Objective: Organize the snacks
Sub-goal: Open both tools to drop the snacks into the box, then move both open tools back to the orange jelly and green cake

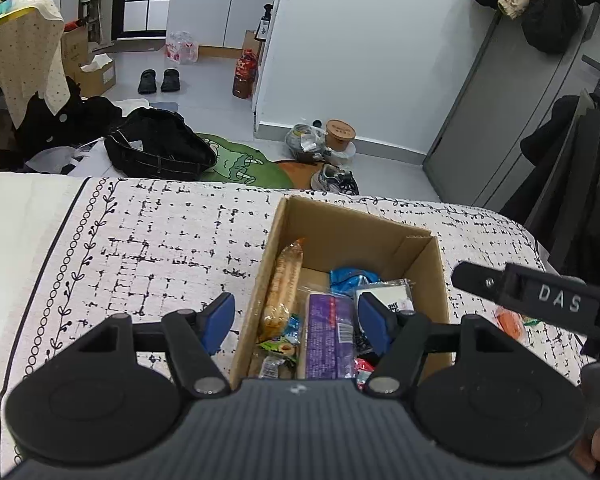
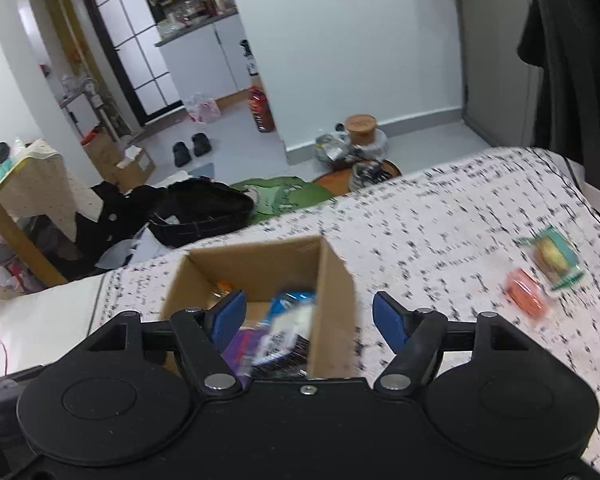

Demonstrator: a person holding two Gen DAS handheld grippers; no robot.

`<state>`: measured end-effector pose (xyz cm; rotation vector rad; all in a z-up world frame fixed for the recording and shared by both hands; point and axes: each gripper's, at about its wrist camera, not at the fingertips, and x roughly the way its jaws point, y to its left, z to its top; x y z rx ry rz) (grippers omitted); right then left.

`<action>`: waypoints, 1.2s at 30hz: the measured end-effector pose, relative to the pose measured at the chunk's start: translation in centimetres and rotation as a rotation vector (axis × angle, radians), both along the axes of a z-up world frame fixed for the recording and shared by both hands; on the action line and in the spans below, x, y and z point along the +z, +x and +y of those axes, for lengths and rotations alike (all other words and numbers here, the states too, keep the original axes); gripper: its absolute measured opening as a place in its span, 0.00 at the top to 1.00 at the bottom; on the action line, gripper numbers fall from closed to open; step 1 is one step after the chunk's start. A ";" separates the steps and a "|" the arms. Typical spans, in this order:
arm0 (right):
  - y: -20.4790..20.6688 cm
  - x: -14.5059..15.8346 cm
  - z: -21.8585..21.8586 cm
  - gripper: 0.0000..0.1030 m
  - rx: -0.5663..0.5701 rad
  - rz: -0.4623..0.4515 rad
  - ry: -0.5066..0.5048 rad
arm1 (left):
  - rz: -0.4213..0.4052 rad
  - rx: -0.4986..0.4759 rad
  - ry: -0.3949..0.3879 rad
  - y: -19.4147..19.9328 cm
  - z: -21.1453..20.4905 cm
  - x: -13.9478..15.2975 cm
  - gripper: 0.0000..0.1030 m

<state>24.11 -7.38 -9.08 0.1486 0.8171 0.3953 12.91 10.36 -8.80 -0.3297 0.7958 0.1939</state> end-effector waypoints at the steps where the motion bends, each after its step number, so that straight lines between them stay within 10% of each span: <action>1: -0.1 -0.2 -0.2 0.32 -0.006 0.005 -0.004 | 0.002 -0.005 0.002 0.0 -0.2 0.0 0.32; 36: -0.1 -0.2 -14.6 0.00 -0.183 0.014 -0.108 | -0.010 -0.248 0.018 4.6 -11.8 0.7 0.10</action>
